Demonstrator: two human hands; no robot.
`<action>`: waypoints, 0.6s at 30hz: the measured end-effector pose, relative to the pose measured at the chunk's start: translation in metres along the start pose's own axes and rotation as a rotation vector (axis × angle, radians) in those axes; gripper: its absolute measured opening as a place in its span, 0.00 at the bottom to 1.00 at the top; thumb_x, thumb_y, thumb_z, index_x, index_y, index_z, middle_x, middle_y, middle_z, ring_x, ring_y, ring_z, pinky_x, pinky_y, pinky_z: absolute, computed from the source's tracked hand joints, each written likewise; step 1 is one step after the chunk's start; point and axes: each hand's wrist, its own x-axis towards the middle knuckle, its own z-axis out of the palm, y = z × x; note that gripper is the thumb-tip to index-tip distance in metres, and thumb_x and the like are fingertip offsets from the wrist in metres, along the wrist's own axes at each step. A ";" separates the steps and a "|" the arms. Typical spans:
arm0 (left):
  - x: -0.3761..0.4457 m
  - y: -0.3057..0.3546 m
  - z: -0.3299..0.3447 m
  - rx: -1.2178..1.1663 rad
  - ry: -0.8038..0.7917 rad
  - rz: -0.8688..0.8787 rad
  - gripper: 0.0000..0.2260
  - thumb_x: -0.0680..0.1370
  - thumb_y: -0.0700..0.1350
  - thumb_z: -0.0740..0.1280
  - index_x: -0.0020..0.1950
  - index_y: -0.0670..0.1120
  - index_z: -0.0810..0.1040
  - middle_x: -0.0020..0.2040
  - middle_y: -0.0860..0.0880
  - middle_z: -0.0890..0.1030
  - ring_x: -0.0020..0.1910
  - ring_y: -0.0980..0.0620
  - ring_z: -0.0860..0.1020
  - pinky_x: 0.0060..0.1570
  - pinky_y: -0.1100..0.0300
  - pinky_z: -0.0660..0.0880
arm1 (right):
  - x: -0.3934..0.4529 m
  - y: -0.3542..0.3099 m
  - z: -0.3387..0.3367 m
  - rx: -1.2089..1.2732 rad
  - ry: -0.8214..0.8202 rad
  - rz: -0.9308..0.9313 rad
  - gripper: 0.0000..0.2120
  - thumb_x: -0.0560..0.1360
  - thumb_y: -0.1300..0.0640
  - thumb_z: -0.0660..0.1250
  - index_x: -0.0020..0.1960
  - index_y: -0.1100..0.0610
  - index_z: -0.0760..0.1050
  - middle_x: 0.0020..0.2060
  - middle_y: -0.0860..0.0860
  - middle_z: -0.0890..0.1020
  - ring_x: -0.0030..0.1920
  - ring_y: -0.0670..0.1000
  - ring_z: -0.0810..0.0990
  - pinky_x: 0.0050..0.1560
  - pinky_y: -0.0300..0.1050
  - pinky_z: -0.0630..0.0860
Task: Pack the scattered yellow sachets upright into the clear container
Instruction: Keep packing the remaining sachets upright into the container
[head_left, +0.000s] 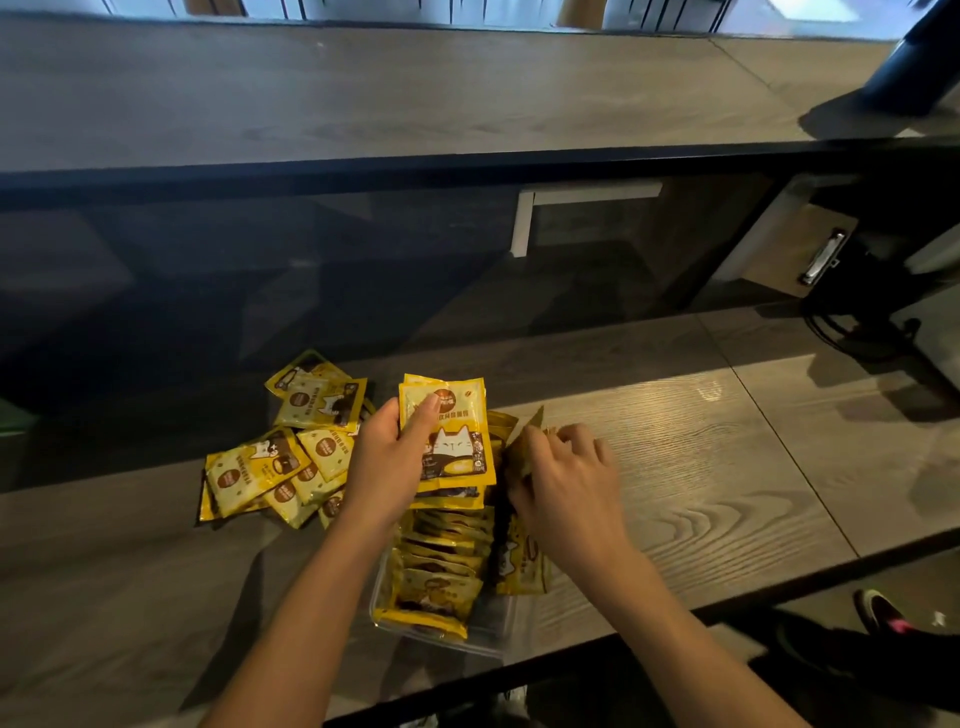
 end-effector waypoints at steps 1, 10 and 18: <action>0.000 0.000 -0.001 0.002 0.002 -0.001 0.10 0.81 0.55 0.64 0.54 0.52 0.82 0.46 0.51 0.87 0.45 0.52 0.86 0.47 0.49 0.82 | 0.001 0.000 0.002 -0.044 -0.049 -0.036 0.22 0.72 0.45 0.68 0.61 0.55 0.76 0.51 0.50 0.84 0.59 0.57 0.76 0.56 0.54 0.72; 0.000 -0.001 0.005 0.049 -0.031 0.029 0.09 0.81 0.56 0.64 0.52 0.54 0.81 0.44 0.53 0.87 0.43 0.54 0.86 0.42 0.54 0.81 | 0.004 0.006 0.012 -0.029 -0.270 -0.125 0.22 0.79 0.41 0.57 0.69 0.47 0.72 0.67 0.52 0.74 0.75 0.59 0.59 0.75 0.64 0.49; 0.002 0.006 0.006 0.157 -0.174 0.085 0.08 0.79 0.56 0.66 0.52 0.54 0.82 0.47 0.56 0.86 0.46 0.57 0.85 0.47 0.55 0.81 | 0.015 0.001 -0.027 0.970 -0.092 0.323 0.30 0.69 0.27 0.62 0.64 0.43 0.70 0.46 0.39 0.78 0.47 0.36 0.77 0.40 0.33 0.76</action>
